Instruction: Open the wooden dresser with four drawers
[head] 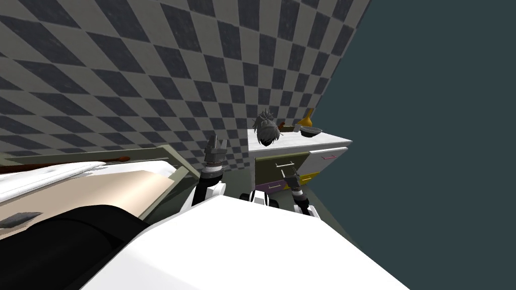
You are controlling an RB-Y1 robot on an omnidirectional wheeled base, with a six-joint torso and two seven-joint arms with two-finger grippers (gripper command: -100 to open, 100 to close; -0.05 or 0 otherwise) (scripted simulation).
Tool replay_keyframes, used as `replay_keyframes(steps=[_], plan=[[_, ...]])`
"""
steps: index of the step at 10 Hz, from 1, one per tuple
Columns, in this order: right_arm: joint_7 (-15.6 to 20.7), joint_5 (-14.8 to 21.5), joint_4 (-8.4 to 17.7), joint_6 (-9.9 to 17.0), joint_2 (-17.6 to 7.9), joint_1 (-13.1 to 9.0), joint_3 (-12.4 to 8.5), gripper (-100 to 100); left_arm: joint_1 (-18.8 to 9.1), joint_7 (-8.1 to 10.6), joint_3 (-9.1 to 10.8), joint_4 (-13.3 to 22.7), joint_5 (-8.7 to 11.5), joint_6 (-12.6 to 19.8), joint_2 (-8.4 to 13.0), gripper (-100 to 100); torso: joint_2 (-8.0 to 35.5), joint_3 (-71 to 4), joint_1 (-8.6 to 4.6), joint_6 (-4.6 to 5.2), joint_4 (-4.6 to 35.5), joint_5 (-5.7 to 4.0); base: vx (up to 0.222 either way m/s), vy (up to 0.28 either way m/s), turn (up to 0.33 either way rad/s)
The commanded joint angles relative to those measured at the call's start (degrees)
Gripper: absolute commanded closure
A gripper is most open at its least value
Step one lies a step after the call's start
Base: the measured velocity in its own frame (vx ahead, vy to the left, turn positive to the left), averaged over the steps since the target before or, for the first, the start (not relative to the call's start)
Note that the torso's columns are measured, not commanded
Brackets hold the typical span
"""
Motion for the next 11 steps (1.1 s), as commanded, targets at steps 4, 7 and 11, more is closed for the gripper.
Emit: replay_keyframes(steps=[4, 7, 11], plan=[[1.3, 1.2, 1.0, 1.0, 4.7, -1.4, -0.7, -100, 0.0, 0.00, 0.01, 0.0, 0.0, 0.0, 0.0, 0, 0.0, 0.0, -0.22, 0.02, 0.0, -0.06, -0.008, 0.041, -0.027], [-0.2, 1.3, -0.3, 3.5, 3.8, -3.0, -0.7, -100, 0.0, 0.00, 0.00, 0.0, 0.0, 0.0, 0.0, 0, 0.0, 0.0, 0.03, 0.02, 0.0, 0.01, -0.011, 0.049, -0.015], [2.6, 1.1, 2.1, -1.1, 5.3, -0.1, -0.6, 100, 0.0, 0.00, 0.02, 0.0, 0.0, 0.0, 0.0, 0, 0.0, 0.0, -0.25, 0.02, 0.0, -0.08, 0.007, -0.035, 0.014]])
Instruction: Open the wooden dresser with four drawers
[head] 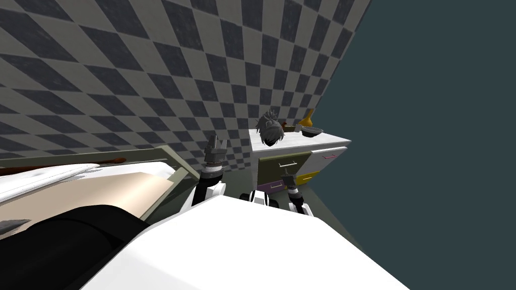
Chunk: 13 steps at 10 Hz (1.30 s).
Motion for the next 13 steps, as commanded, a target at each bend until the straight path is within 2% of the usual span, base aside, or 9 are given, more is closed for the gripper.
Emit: replay_keyframes(steps=[1, 2, 7, 8, 11, 13], plan=[[0.6, -0.1, 0.6, -1.1, 0.3, 0.6, 0.0, 100, 0.0, 0.00, 0.00, 0.0, 0.0, 0.0, 0.0, 0, 0.0, 0.0, 0.08, 0.00, 0.0, 0.02, 0.004, -0.034, 0.002], [0.8, 0.1, 0.5, -1.1, -1.9, 0.7, -0.2, -100, 0.0, 0.00, 0.00, 0.0, 0.0, 0.0, 0.0, 0, 0.0, 0.0, 0.29, -0.01, 0.0, 0.08, 0.000, 0.000, 0.000], [1.2, 1.9, -1.8, 0.9, -8.2, 1.2, -1.3, -100, 0.0, 0.00, -0.01, 0.0, 0.0, 0.0, 0.0, 0, 0.0, 0.0, 0.19, -0.01, 0.0, 0.06, -0.004, 0.040, -0.015], [1.5, 3.3, -3.7, 2.6, -8.8, 1.7, -2.2, -100, 0.0, 0.00, -0.01, 0.0, 0.0, 0.0, 0.0, 0, 0.0, 0.0, 0.25, -0.01, 0.0, 0.07, 0.007, 0.117, -0.055], [1.8, 5.4, -6.4, 5.1, -8.7, 2.3, -3.6, -100, 0.0, 0.00, -0.02, 0.0, 0.0, 0.0, 0.0, 0, 0.1, 0.1, 0.27, -0.01, 0.0, 0.08, -0.019, 0.129, -0.037], [2.1, 7.2, -8.7, 7.3, -9.5, 2.8, -4.7, -100, 0.0, 0.00, -0.01, 0.0, 0.0, 0.0, 0.0, 0, 0.0, 0.0, 0.11, 0.00, 0.0, 0.03, -0.005, 0.106, -0.041]])
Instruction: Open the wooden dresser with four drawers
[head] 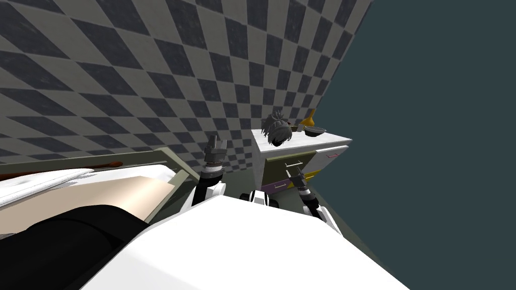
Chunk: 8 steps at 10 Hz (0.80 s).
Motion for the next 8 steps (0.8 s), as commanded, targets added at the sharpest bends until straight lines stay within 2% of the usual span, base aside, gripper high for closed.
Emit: replay_keyframes(steps=[1, 8], plan=[[0.5, 2.4, -3.0, 2.9, -1.9, 0.7, -1.5, -100, 0.0, 0.00, 0.00, 0.0, 0.0, 0.0, 0.0, 0, 0.0, 0.0, 0.03, -0.01, 0.0, 0.01, -0.014, 0.103, -0.047], [1.1, 7.5, -9.6, 9.4, -9.7, 2.2, -4.9, -100, 0.0, 0.00, 0.00, 0.0, 0.0, 0.0, 0.0, 0, 0.0, 0.0, 0.03, 0.00, 0.0, 0.02, -0.010, 0.103, -0.035]])
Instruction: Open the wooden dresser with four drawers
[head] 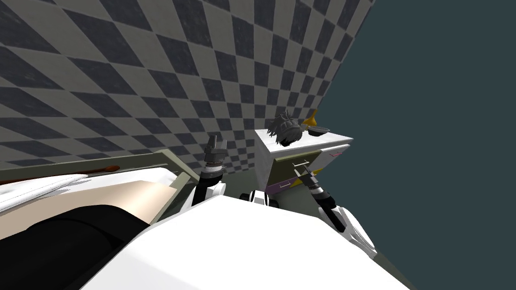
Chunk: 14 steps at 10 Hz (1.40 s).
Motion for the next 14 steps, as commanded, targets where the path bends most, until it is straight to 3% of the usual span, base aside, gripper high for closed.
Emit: replay_keyframes(steps=[1, 2, 3, 4, 9, 10, 14], plan=[[0.2, 0.8, -1.0, 1.0, -0.9, 0.4, -0.4, -100, 0.0, 0.00, 0.00, 0.0, 0.0, 0.0, 0.0, 0, 0.0, 0.0, 0.05, 0.00, 0.0, 0.00, -0.001, 0.049, -0.011], [-1.5, 0.9, -1.7, 2.4, -2.4, -0.4, -0.8, -100, 0.0, 0.00, 0.00, 0.0, 0.0, 0.0, 0.0, 0, 0.0, 0.0, -0.08, -0.01, 0.0, -0.02, 0.032, 0.066, 0.031], [-0.7, 0.9, -1.8, 1.8, -1.7, 0.2, -0.6, -100, 0.0, 0.00, 0.00, 0.0, 0.0, 0.0, 0.0, 0, -0.1, -0.1, 0.03, -0.02, 0.0, 0.00, 0.022, 0.040, 0.005], [-1.0, 0.9, -2.0, 2.1, -1.8, 0.1, -0.6, 100, 0.0, 0.00, 0.00, 0.0, 0.0, 0.0, 0.0, 0, 0.0, 0.0, -0.02, 0.01, 0.0, -0.01, 0.003, 0.007, -0.001], [-1.9, 0.6, -2.7, 1.4, -2.7, 0.7, -0.8, 100, 0.0, 0.00, 0.01, 0.0, 0.0, 0.0, 0.0, 0, 0.1, 0.1, 0.13, 0.00, 0.0, 0.04, -0.141, -0.055, -0.038], [-1.5, 1.2, -2.6, 1.9, -2.9, 0.9, -0.8, -100, 0.0, 0.00, 0.01, 0.0, 0.0, 0.0, 0.0, 0, -0.3, -0.1, 0.22, -0.02, -0.1, 0.05, 0.039, 0.058, 0.031], [-1.2, 1.8, -2.6, 2.4, -3.0, 1.1, -0.8, -100, 0.0, 0.00, 0.00, 0.0, 0.0, 0.0, 0.0, 0, -0.1, -0.1, 0.11, -0.01, 0.0, 0.03, 0.110, 0.098, 0.019]])
